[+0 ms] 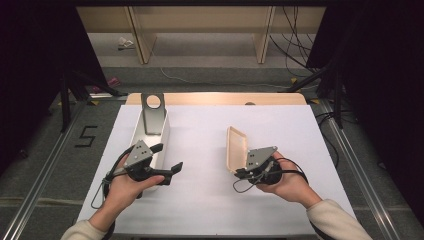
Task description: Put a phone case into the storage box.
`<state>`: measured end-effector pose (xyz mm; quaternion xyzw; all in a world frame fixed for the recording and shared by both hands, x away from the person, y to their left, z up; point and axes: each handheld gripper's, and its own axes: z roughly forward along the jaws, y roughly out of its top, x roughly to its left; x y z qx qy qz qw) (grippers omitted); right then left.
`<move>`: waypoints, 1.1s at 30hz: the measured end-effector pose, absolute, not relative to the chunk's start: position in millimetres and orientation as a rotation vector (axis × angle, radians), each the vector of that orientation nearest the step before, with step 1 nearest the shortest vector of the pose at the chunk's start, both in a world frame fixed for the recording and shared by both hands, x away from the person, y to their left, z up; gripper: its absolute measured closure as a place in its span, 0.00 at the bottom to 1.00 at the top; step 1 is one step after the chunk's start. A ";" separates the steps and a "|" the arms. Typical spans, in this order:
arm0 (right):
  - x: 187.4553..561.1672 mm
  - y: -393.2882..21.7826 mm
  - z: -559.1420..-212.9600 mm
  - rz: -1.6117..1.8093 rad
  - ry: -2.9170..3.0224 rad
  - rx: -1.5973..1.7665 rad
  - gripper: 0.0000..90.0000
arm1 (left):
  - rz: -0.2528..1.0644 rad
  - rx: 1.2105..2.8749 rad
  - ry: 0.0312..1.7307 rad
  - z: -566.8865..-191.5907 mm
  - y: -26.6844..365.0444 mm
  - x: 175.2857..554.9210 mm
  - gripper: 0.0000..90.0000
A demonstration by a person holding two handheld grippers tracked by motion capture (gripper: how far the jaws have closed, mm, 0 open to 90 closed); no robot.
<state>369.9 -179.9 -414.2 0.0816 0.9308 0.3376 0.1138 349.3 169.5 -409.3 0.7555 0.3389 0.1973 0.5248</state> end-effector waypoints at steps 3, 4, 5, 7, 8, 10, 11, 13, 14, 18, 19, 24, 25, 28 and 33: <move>368.8 -178.3 -414.3 0.994 2.732 0.237 0.95 | 0.460 1.812 0.812 -406.4 164.4 352.8 0.10; 368.3 -177.4 -414.5 0.998 2.731 0.236 0.95 | 0.456 1.818 0.810 -405.3 162.9 354.3 0.10; 367.7 -176.6 -414.3 0.997 2.732 0.233 0.95 | 0.455 1.816 0.811 -404.3 161.1 355.7 0.10; 366.6 -174.6 -414.2 1.001 2.731 0.225 0.95 | 0.449 1.820 0.816 -401.9 157.3 358.6 0.10; 366.1 -173.6 -414.0 1.002 2.730 0.221 0.95 | 0.447 1.820 0.817 -400.8 155.2 360.2 0.10; 364.9 -171.8 -413.5 1.006 2.731 0.216 0.95 | 0.443 1.825 0.811 -398.5 151.4 364.1 0.10; 364.5 -170.9 -413.4 1.008 2.732 0.211 0.95 | 0.441 1.829 0.811 -397.3 149.4 366.3 0.10; 363.7 -169.4 -413.3 1.010 2.732 0.202 0.95 | 0.435 1.834 0.810 -395.5 144.8 371.1 0.11; 363.0 -168.5 -413.3 1.010 2.730 0.202 0.95 | 0.432 1.836 0.811 -394.6 142.5 373.5 0.11; 361.4 -165.7 -413.2 1.013 2.731 0.187 0.95 | 0.418 1.848 0.807 -390.9 133.6 383.6 0.12; 361.0 -165.0 -413.2 1.015 2.733 0.185 0.95 | 0.414 1.851 0.806 -389.9 131.5 385.9 0.12; 360.2 -161.9 -413.2 1.019 2.735 0.177 0.95 | 0.386 1.874 0.811 -386.5 120.1 397.1 0.14; 359.9 -161.3 -413.5 1.021 2.736 0.175 0.95 | 0.384 1.879 0.813 -385.9 117.7 399.5 0.14; 359.2 -159.7 -413.5 1.015 2.737 0.171 0.95 | 0.375 1.895 0.815 -385.0 110.6 406.7 0.16; 357.6 -156.7 -412.2 1.014 2.736 0.153 0.95 | 0.354 1.922 0.836 -385.5 101.3 418.3 0.17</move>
